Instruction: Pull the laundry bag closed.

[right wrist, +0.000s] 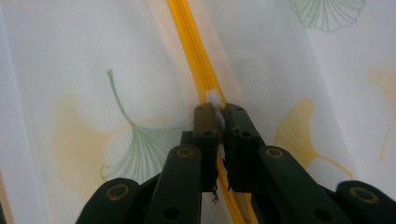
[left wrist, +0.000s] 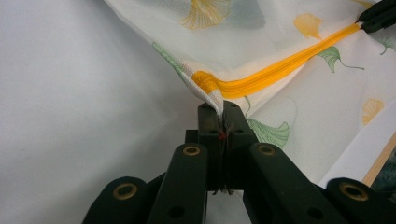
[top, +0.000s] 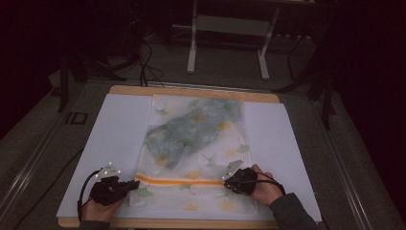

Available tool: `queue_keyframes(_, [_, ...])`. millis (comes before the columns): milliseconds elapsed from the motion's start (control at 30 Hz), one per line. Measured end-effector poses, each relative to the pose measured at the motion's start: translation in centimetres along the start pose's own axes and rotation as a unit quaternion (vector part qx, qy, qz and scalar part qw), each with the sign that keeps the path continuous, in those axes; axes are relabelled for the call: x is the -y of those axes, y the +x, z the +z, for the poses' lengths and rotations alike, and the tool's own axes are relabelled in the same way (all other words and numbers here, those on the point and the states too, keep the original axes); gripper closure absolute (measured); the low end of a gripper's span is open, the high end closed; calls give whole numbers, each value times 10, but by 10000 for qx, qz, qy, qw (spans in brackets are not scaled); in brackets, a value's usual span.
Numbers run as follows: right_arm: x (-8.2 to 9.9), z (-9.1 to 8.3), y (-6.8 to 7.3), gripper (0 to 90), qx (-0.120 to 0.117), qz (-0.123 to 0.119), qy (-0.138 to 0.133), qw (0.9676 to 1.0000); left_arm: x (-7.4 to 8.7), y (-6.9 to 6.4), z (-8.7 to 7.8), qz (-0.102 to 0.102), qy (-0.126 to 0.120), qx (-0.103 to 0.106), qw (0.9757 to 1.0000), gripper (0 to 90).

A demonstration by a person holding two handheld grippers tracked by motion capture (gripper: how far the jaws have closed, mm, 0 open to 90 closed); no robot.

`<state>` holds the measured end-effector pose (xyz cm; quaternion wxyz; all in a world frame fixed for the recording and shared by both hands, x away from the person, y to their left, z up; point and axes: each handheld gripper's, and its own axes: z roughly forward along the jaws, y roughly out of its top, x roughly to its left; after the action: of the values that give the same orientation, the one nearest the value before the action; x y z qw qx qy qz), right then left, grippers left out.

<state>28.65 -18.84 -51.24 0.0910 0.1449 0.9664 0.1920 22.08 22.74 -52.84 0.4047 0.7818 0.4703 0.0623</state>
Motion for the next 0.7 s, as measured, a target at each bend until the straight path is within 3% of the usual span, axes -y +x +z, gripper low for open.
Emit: queue_keyframes(700, [29, -13, -10, 844, 143, 224, 170, 9995, 1, 1, 0, -12, 9, -7, 10000, 886])
